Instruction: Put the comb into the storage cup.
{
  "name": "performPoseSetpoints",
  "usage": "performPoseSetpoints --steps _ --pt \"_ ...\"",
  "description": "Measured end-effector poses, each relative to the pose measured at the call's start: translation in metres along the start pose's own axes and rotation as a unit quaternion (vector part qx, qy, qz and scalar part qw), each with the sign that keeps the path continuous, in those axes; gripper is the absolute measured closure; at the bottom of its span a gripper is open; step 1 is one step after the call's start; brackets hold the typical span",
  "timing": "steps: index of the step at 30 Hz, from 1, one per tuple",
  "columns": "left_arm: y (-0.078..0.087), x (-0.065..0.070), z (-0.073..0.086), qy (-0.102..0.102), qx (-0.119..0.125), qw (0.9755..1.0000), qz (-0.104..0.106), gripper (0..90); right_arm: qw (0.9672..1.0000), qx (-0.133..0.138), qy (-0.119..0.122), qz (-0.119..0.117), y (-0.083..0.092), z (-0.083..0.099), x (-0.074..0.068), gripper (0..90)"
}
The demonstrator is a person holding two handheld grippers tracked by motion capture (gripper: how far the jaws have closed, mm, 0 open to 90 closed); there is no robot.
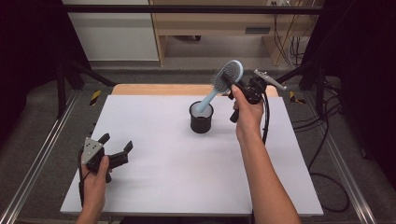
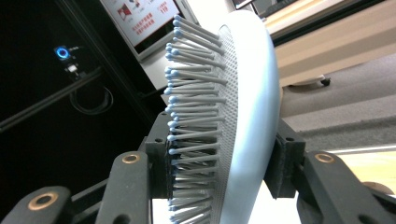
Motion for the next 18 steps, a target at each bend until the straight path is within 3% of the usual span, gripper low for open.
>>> performPoseSetpoints --steps 14,18 --pt "-0.002 0.002 0.001 0.002 -0.003 1.0000 0.008 3.6 0.9995 -0.022 0.007 0.019 -0.021 0.019 0.008 53.2" --pt "-0.002 0.002 0.001 0.002 -0.003 1.0000 0.008 3.6 0.9989 -0.033 0.022 0.025 -0.025 0.023 0.007 53.2"
Point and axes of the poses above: each handheld gripper's, and its own axes: y roughly backward along the jaws, z roughly out of its underside, x roughly to its right, the point moved 3 cm from there along -y, roughly forward along the jaws, and after that the axes turned 7 degrees about -z, right-handed, at the moved point
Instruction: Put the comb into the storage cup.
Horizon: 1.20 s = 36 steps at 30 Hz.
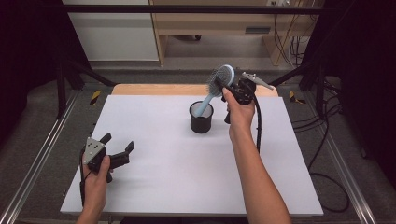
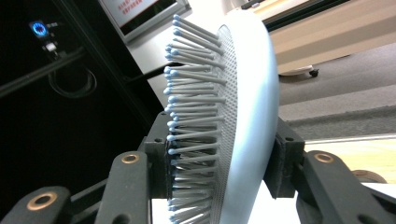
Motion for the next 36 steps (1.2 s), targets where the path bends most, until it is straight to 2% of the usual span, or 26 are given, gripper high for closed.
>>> performPoseSetpoints --steps 15,19,22,36 --pt "-0.001 0.000 0.000 -0.002 -0.001 1.0000 0.001 3.7 0.9998 -0.017 0.008 0.000 -0.011 0.013 -0.002 53.0" --pt "-0.001 0.000 0.000 -0.003 0.000 1.0000 0.001 3.7 0.9998 -0.020 0.003 0.006 -0.011 0.018 0.001 53.0" --pt "-0.001 0.001 0.000 -0.011 0.002 0.9999 0.006 3.7 0.9997 -0.021 -0.006 0.008 -0.011 0.024 0.005 53.0" --pt "-0.001 0.001 0.001 -0.008 0.001 0.9999 0.007 3.7 0.9994 -0.027 -0.017 0.012 -0.014 0.038 0.011 52.7"
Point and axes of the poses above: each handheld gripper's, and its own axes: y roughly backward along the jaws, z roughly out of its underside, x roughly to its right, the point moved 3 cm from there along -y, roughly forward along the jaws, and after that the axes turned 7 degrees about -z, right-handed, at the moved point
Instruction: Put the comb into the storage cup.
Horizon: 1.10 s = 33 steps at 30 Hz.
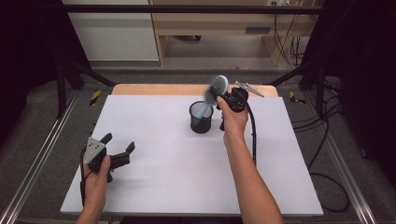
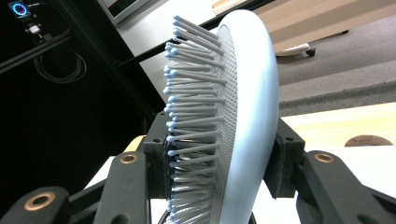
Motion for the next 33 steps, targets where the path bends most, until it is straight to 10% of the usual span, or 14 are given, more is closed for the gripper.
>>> performPoseSetpoints --steps 33 --pt "-0.001 0.001 0.000 0.000 -0.001 1.0000 0.003 3.7 0.9993 -0.003 -0.037 0.004 0.001 0.013 0.017 51.3"
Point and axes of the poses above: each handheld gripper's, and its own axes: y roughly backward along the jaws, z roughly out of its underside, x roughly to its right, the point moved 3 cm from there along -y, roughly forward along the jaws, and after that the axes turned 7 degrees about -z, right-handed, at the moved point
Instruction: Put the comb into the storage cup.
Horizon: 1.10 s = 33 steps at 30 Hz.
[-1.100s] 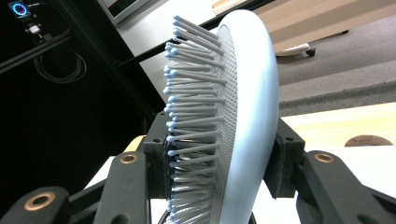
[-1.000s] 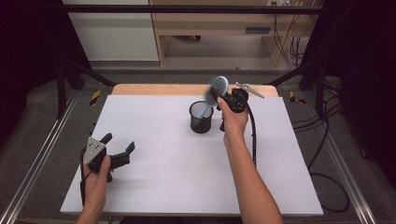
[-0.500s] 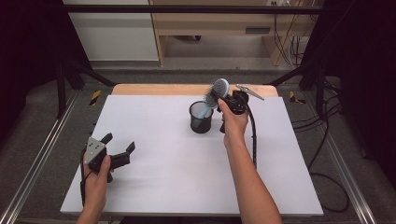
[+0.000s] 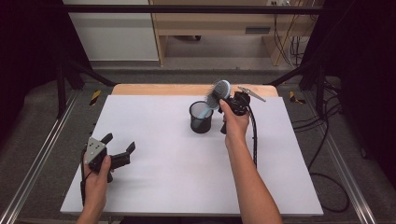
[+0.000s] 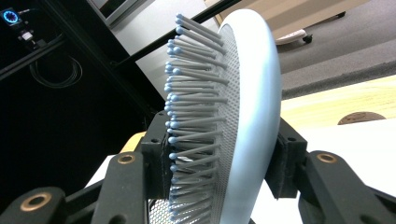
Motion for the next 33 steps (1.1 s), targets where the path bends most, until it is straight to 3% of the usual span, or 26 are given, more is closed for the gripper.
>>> performPoseSetpoints --steps 20,26,31,33 --pt "-0.0009 0.0005 0.0003 -0.001 -0.002 1.0000 0.003 3.7 0.9999 -0.004 -0.011 -0.005 0.0016 -0.0005 0.0039 48.8" --pt "-0.0025 0.0000 0.0016 0.003 -0.004 1.0000 0.004 3.7 0.9992 -0.011 -0.034 -0.015 0.0019 -0.0011 0.0023 39.6" --pt "-0.0050 -0.0020 0.0025 0.010 -0.006 0.9999 0.003 3.7 0.9989 -0.023 -0.036 -0.020 0.0022 -0.0005 0.0055 31.0" --pt "-0.0050 -0.0025 0.0020 0.008 -0.005 1.0000 0.001 3.7 0.9993 -0.028 -0.023 -0.014 0.0038 -0.0009 0.0058 27.2"
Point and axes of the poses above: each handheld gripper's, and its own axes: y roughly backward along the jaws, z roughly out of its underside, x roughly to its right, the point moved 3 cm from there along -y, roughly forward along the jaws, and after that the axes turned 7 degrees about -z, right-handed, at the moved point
